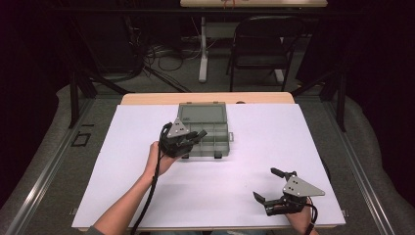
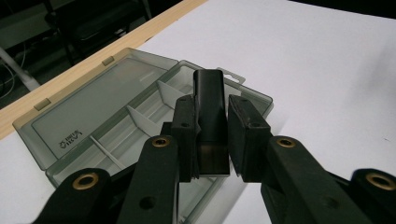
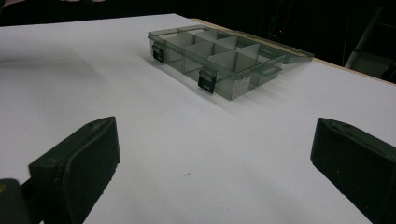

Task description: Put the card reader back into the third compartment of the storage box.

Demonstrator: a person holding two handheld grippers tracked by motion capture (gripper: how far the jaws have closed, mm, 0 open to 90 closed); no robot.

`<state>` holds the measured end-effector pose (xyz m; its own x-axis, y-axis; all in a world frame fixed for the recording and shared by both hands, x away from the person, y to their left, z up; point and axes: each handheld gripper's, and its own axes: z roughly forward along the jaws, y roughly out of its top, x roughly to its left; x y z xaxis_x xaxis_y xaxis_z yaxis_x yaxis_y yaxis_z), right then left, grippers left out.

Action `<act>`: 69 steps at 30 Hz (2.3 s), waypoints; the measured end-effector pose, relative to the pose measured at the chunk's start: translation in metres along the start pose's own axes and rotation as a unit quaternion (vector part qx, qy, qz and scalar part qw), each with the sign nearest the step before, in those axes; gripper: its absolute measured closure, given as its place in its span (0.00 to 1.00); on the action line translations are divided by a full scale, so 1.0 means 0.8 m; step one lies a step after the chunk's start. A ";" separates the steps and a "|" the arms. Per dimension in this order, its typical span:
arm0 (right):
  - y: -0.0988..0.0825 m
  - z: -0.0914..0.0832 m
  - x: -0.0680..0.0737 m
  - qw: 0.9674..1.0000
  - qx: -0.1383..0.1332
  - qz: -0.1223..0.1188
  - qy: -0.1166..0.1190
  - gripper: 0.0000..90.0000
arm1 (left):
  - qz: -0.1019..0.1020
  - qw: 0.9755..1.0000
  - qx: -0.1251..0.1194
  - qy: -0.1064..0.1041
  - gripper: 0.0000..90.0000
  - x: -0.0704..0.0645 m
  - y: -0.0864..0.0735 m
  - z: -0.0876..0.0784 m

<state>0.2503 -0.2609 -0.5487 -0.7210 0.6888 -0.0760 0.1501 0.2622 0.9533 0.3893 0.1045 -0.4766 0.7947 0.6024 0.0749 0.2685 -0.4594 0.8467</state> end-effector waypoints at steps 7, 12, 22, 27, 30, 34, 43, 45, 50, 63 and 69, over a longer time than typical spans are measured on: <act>0.000 0.000 0.000 1.000 0.000 0.000 0.000 0.01 | -0.003 1.000 0.003 0.005 0.82 0.005 0.005 0.007; 0.000 0.000 0.000 1.000 0.000 0.000 0.000 0.01 | -0.007 1.000 0.010 0.010 0.82 0.011 0.005 0.013; 0.000 0.000 0.000 1.000 -0.001 0.002 -0.002 0.01 | -0.015 1.000 0.013 0.014 0.82 0.018 0.006 0.021; 0.000 0.000 -0.001 1.000 -0.001 0.002 -0.002 0.01 | -0.017 1.000 0.013 0.018 0.82 0.019 0.010 0.026; 0.000 0.000 -0.001 1.000 0.000 0.002 -0.002 0.01 | -0.021 0.999 0.015 0.019 0.82 0.021 0.013 0.029; 0.000 0.000 -0.001 1.000 -0.001 0.002 -0.002 0.01 | -0.024 0.999 0.017 0.022 0.81 0.022 0.016 0.035; 0.000 0.000 -0.001 1.000 -0.001 0.002 -0.002 0.01 | -0.040 0.998 0.029 0.033 0.82 0.027 0.018 0.051; 0.000 0.000 -0.001 1.000 -0.001 0.002 -0.002 0.01 | -0.045 0.998 0.034 0.036 0.82 0.030 0.017 0.056; 0.000 0.000 -0.001 1.000 -0.001 0.002 -0.002 0.01 | -0.052 0.997 0.038 0.042 0.82 0.033 0.017 0.062; 0.000 -0.001 -0.001 1.000 -0.002 0.002 -0.003 0.01 | -0.069 0.995 0.044 0.056 0.82 0.033 0.021 0.082; 0.000 -0.001 -0.001 1.000 -0.001 0.002 -0.003 0.01 | -0.079 0.994 0.049 0.060 0.81 0.035 0.022 0.090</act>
<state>0.2503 -0.2618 -0.5485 -0.7165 0.6936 -0.0738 0.1517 0.2582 0.9541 0.4554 0.0663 -0.4971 0.6700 0.7423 0.0128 0.4401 -0.4111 0.7983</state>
